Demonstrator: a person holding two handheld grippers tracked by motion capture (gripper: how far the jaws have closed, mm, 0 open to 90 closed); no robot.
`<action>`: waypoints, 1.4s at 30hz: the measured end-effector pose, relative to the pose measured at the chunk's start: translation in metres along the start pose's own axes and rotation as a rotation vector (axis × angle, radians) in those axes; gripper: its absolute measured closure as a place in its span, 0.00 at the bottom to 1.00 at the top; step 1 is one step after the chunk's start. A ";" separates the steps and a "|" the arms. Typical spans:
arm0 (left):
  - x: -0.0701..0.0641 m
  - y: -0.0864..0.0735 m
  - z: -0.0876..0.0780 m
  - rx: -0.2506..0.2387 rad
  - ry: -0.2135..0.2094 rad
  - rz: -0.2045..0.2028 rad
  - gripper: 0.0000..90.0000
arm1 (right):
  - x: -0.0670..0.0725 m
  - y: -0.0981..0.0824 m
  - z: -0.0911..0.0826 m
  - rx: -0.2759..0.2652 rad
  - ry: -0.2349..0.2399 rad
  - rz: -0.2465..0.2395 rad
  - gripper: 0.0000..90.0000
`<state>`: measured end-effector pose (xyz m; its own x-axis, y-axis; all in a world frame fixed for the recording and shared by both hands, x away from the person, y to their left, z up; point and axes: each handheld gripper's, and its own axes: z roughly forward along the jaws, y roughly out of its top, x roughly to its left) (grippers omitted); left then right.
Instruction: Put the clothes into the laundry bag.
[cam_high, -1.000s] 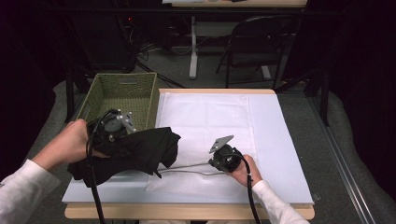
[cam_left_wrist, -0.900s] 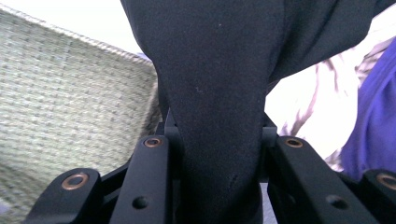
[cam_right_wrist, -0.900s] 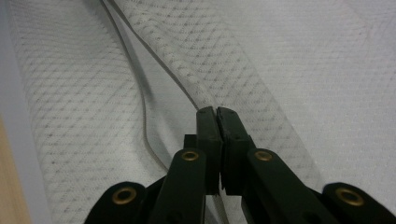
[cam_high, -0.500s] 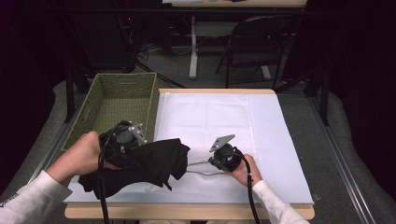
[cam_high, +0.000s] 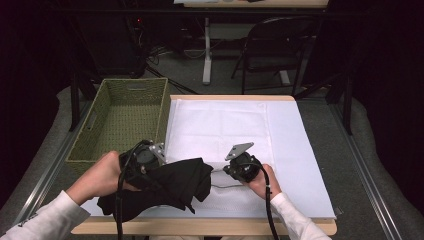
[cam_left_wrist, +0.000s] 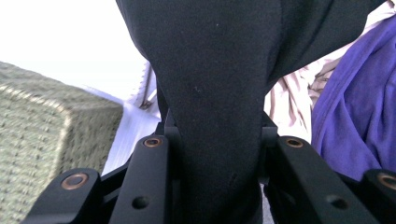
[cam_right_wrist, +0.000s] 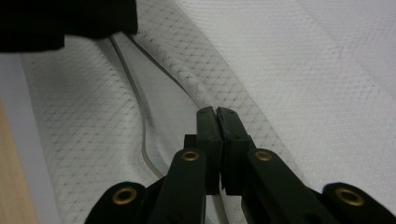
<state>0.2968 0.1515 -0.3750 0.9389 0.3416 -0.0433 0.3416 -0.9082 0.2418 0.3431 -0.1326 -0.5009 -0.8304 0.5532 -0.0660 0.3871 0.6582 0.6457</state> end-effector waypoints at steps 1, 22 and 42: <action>0.000 0.001 0.001 0.005 -0.003 0.005 0.77 | 0.000 0.000 0.000 0.001 -0.001 0.005 0.99; 0.001 0.021 0.052 0.039 -0.037 0.016 0.76 | 0.000 0.009 -0.019 -0.085 -0.034 0.046 0.99; 0.007 0.032 0.110 -0.091 0.034 -0.147 0.63 | 0.008 0.012 -0.024 -0.088 -0.002 0.031 0.99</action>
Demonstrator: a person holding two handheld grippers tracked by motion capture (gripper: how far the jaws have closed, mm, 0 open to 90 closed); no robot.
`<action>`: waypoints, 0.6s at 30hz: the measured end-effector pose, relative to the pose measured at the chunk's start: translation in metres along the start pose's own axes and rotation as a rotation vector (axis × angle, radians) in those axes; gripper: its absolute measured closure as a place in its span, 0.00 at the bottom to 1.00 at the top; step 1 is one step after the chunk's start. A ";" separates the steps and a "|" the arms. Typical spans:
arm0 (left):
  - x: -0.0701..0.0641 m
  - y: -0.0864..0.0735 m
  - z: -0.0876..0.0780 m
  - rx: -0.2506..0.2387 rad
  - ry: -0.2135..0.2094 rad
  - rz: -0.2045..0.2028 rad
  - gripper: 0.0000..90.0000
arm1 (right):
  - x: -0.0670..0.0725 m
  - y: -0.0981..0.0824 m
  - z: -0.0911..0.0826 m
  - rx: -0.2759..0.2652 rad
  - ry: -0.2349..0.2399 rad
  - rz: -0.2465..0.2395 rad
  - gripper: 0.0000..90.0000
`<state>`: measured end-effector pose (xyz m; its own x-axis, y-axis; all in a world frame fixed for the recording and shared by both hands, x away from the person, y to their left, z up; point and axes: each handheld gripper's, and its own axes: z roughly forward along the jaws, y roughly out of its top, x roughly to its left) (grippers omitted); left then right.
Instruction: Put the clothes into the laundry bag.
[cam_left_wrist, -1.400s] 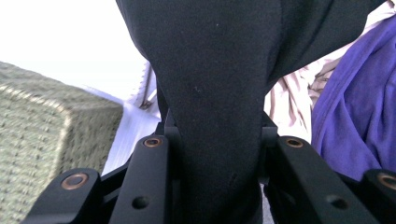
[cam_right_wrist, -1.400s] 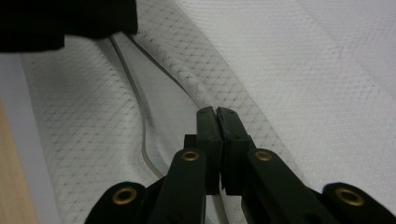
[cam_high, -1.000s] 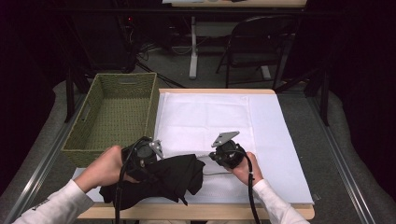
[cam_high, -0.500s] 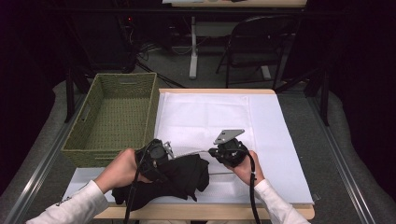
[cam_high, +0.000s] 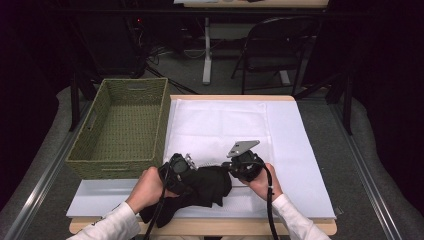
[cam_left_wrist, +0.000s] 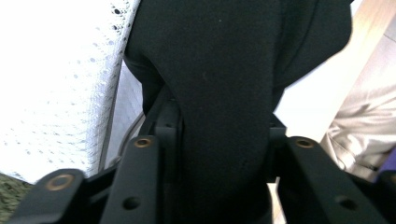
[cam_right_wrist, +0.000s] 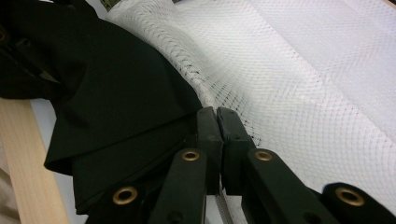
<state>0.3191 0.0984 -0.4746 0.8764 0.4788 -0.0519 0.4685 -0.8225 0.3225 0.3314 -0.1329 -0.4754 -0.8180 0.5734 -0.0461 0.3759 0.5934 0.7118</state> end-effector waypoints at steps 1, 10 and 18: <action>-0.001 -0.002 0.001 -0.007 0.003 -0.008 0.57 | 0.000 0.000 0.000 0.001 0.000 0.001 0.99; -0.007 -0.024 -0.004 -0.076 0.045 -0.013 0.31 | 0.001 0.000 -0.001 0.011 -0.004 0.001 0.99; -0.006 -0.041 0.004 -0.160 0.022 -0.090 0.41 | 0.001 -0.001 -0.001 0.017 -0.003 0.002 0.99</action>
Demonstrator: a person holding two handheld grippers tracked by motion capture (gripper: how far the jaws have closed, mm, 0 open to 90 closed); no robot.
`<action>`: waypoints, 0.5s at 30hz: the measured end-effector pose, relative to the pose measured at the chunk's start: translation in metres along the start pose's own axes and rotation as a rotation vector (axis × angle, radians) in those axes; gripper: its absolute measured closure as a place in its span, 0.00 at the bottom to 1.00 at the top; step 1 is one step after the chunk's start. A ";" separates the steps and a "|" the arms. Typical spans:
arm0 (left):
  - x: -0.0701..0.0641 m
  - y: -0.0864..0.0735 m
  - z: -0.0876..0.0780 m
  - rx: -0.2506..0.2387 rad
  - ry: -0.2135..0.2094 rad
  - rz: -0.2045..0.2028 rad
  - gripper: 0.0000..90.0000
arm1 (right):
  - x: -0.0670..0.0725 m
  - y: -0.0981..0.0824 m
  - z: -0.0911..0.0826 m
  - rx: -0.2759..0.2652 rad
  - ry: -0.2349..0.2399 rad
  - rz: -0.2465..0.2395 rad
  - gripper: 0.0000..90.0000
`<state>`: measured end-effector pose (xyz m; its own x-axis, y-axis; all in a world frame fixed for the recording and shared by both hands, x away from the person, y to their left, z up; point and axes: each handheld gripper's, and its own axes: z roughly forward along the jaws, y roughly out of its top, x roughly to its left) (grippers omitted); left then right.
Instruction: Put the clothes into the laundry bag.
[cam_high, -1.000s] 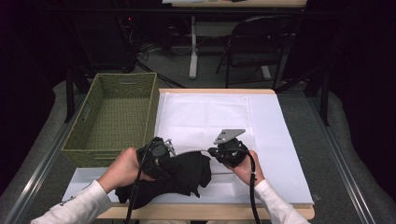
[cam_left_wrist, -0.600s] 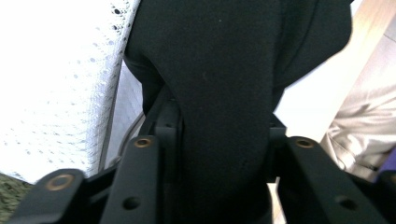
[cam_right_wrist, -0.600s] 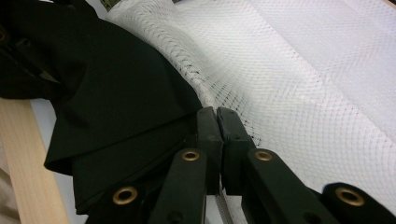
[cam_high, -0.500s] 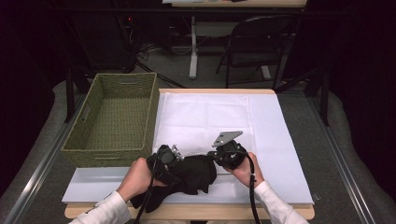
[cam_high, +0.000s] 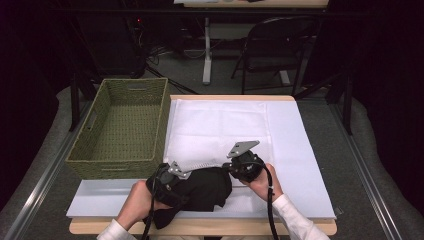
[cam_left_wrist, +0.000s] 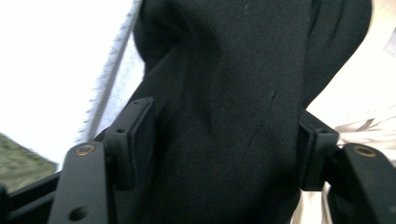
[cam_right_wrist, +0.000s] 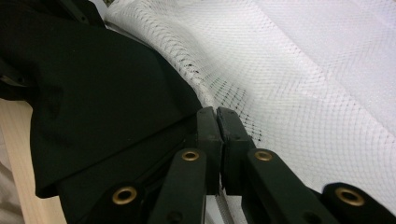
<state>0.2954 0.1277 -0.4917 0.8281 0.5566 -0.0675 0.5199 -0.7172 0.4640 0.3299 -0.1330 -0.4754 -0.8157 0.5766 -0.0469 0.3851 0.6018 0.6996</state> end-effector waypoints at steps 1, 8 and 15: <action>-0.002 0.000 0.001 0.013 -0.002 0.017 0.45 | 0.000 0.000 0.000 0.002 0.002 0.005 0.99; -0.003 -0.004 0.011 0.009 -0.007 0.016 0.55 | 0.002 0.001 0.002 0.012 0.005 -0.010 0.99; -0.002 -0.007 0.010 -0.023 0.002 0.014 0.74 | 0.003 0.001 0.002 0.014 0.010 -0.010 0.99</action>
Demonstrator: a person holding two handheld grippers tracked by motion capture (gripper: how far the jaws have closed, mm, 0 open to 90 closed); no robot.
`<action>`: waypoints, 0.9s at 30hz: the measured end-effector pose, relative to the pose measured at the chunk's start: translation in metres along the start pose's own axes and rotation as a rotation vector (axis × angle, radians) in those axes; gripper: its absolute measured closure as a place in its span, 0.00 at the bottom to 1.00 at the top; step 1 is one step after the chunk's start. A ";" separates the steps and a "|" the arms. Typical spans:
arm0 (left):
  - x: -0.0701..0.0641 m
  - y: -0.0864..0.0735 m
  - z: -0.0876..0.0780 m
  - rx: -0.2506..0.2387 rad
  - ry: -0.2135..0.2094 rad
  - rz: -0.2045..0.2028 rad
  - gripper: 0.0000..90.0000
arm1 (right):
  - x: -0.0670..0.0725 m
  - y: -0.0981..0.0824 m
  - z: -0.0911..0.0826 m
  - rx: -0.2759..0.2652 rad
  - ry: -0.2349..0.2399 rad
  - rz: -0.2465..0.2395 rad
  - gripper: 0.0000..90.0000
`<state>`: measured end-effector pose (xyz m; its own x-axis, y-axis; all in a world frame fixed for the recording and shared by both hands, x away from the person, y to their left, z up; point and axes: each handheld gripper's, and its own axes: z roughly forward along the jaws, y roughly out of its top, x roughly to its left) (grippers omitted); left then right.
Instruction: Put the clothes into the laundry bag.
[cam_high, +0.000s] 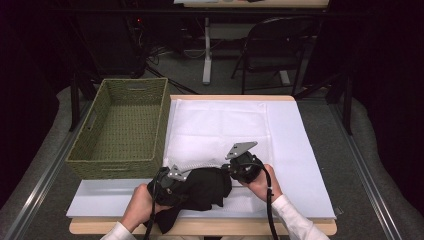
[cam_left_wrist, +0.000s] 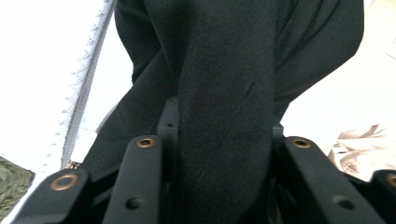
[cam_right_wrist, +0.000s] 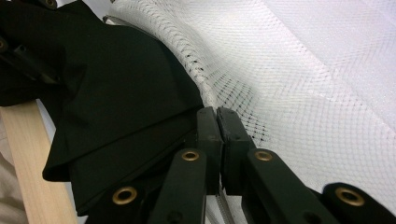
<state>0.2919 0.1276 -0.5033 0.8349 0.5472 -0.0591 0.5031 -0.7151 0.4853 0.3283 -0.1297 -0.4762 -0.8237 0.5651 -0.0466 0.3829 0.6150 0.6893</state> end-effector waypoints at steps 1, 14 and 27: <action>-0.001 0.000 -0.001 -0.007 0.007 0.002 0.75 | 0.000 0.000 0.000 0.000 0.000 -0.001 0.99; -0.010 0.022 -0.014 -0.054 0.058 -0.044 0.76 | -0.001 0.008 -0.011 -0.039 -0.004 0.002 0.99; -0.016 0.032 0.008 -0.055 0.048 -0.047 0.71 | 0.001 0.006 -0.012 -0.039 0.005 0.002 0.99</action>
<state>0.2965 0.0925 -0.4936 0.7985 0.6006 -0.0420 0.5272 -0.6639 0.5304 0.3245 -0.1317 -0.4632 -0.8254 0.5630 -0.0417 0.3678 0.5923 0.7168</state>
